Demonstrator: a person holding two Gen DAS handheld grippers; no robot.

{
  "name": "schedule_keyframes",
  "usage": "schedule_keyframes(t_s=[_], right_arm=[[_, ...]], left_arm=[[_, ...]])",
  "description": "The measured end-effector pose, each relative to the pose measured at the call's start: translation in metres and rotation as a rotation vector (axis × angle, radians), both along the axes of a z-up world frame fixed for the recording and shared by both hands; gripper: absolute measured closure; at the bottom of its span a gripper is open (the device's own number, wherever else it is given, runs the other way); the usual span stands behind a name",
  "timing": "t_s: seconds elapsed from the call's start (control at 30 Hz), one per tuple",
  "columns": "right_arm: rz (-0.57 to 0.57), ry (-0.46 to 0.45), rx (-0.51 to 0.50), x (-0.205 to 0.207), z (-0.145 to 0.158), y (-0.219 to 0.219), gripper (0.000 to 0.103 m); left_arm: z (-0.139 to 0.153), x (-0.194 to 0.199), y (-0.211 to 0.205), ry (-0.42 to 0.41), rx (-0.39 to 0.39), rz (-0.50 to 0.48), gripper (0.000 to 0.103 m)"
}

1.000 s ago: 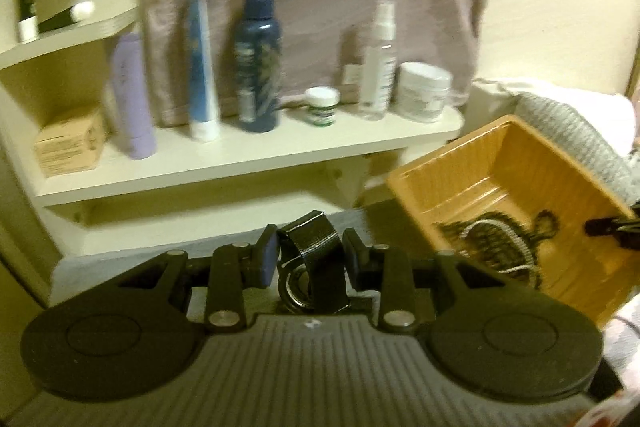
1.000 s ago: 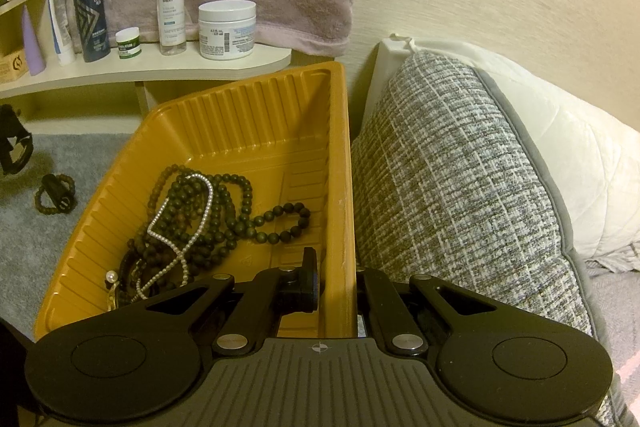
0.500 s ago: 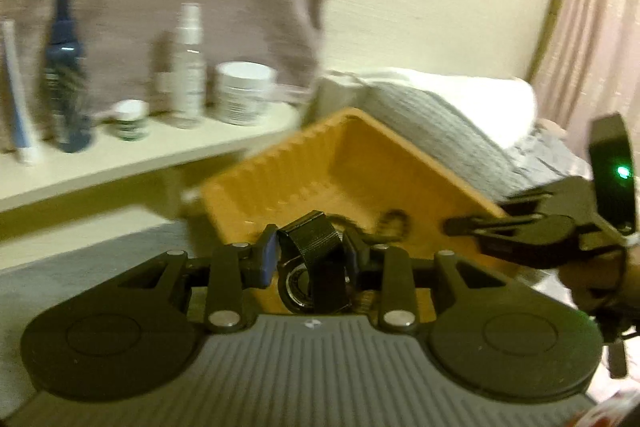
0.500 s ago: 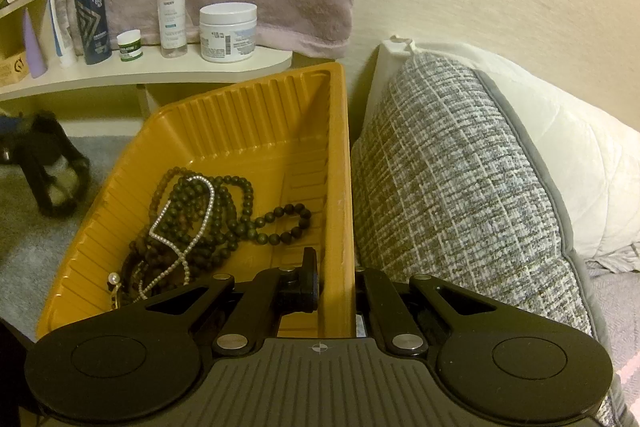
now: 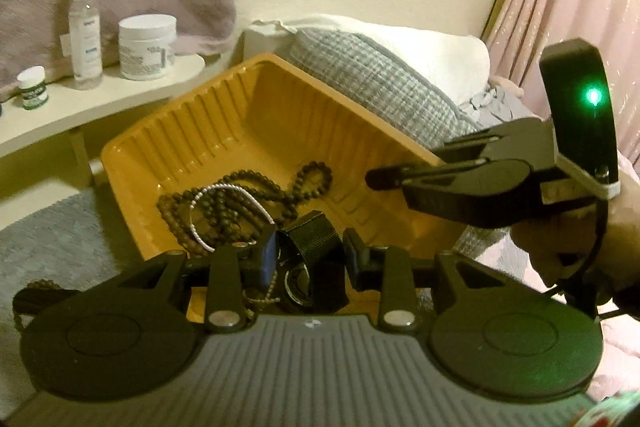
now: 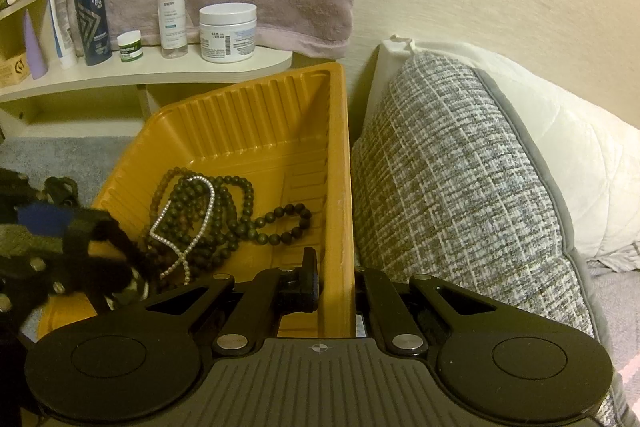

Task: Organize jewelry
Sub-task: 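Carry the black watch into the tray and open the left tool, then reach the left tool to the black case on the towel and grasp it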

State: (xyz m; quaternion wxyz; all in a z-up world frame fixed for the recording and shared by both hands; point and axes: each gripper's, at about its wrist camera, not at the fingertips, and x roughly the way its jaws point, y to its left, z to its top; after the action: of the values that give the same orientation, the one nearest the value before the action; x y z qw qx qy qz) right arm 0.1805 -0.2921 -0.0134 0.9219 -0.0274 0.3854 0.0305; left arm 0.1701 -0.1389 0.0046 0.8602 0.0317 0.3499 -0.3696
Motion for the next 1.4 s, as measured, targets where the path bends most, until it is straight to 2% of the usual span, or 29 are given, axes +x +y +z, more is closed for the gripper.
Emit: schedule_keyframes(t_s=[0.17,0.33,0.5,0.6,0.8,0.97,1.13,1.23,1.3,1.4], right_arm=[[-0.002,0.0,0.002,-0.001,-0.001,0.0,0.099],[-0.004,0.001,0.006,0.0,-0.002,-0.001,0.099],[-0.005,-0.001,0.005,-0.001,-0.003,-0.001,0.099],[-0.005,-0.002,0.005,-0.001,-0.003,0.0,0.099],[-0.008,-0.001,-0.001,-0.001,-0.004,0.0,0.099],[-0.007,-0.002,-0.003,-0.001,-0.004,0.0,0.099],[-0.007,-0.001,-0.004,-0.001,-0.005,0.0,0.099],[-0.007,-0.001,-0.005,-0.001,-0.005,0.0,0.099],[-0.007,-0.001,-0.005,-0.001,-0.005,0.0,0.099],[-0.006,0.0,-0.005,-0.001,-0.005,-0.001,0.099]], left_arm=[[-0.004,0.002,-0.003,0.017,0.005,-0.011,0.069],[0.002,0.002,0.003,-0.016,-0.006,0.015,0.069],[0.008,0.003,0.036,-0.068,0.004,0.143,0.069],[0.007,0.001,0.065,-0.11,0.046,0.254,0.068],[-0.009,-0.005,0.123,-0.099,0.109,0.448,0.068],[-0.025,-0.013,0.149,-0.079,0.146,0.526,0.067],[-0.036,-0.012,0.152,-0.075,0.168,0.544,0.065],[-0.041,-0.009,0.15,-0.066,0.17,0.545,0.059],[-0.044,-0.005,0.149,-0.06,0.163,0.547,0.049],[-0.047,0.001,0.142,-0.07,0.157,0.537,0.042]])
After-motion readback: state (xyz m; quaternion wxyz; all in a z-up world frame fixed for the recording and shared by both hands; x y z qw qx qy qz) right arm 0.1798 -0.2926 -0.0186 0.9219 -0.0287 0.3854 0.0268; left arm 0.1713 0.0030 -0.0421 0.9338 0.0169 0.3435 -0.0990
